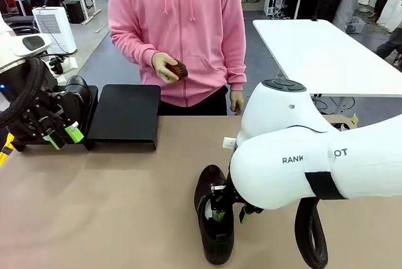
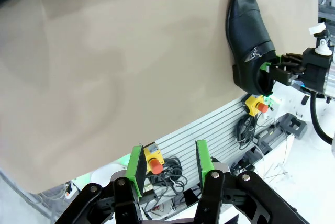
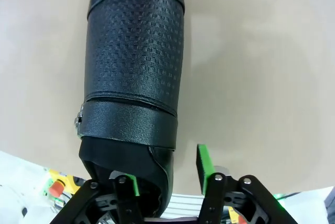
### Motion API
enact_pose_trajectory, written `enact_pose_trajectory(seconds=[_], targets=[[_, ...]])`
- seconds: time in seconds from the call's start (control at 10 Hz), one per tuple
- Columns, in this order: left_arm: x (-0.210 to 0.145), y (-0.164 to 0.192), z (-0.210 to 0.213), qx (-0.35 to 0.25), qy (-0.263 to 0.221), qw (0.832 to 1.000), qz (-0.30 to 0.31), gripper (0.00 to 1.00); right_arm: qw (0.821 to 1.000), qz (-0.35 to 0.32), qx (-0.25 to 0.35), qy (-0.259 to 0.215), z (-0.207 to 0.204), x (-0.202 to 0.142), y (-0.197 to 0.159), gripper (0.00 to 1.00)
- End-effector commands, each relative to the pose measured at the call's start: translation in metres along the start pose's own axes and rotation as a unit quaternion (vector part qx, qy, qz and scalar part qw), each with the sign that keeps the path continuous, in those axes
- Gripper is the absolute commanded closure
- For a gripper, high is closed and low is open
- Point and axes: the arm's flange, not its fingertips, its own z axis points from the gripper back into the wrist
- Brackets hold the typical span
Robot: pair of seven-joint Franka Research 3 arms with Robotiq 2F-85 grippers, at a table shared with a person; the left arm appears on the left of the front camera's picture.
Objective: Organize the shoes by placing them on the stand.
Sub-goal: Pick up one Shoe and place it in the middle of the table.
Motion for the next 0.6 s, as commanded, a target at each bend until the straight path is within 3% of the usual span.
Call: enact_pose_trajectory(seconds=[0.0, 0.2, 0.3, 0.5], targets=[[-0.003, 0.002, 0.001, 0.001, 0.001, 1.000, -0.006, 0.48, 1.000, -0.001, 0.008, -0.015, 0.023, -0.002, -0.010, 0.00], [-0.003, 0.002, 0.001, 0.001, 0.001, 1.000, -0.006, 0.48, 1.000, -0.015, 0.021, -0.014, 0.047, -0.002, -0.017, 0.00], [-0.003, 0.002, 0.001, 0.001, 0.001, 1.000, -0.006, 0.48, 1.000, -0.008, 0.007, -0.016, 0.022, 0.003, -0.006, 0.00], [-0.003, 0.002, 0.001, 0.001, 0.001, 1.000, -0.006, 0.48, 1.000, -0.008, 0.007, -0.016, 0.022, 0.003, -0.006, 0.00]])
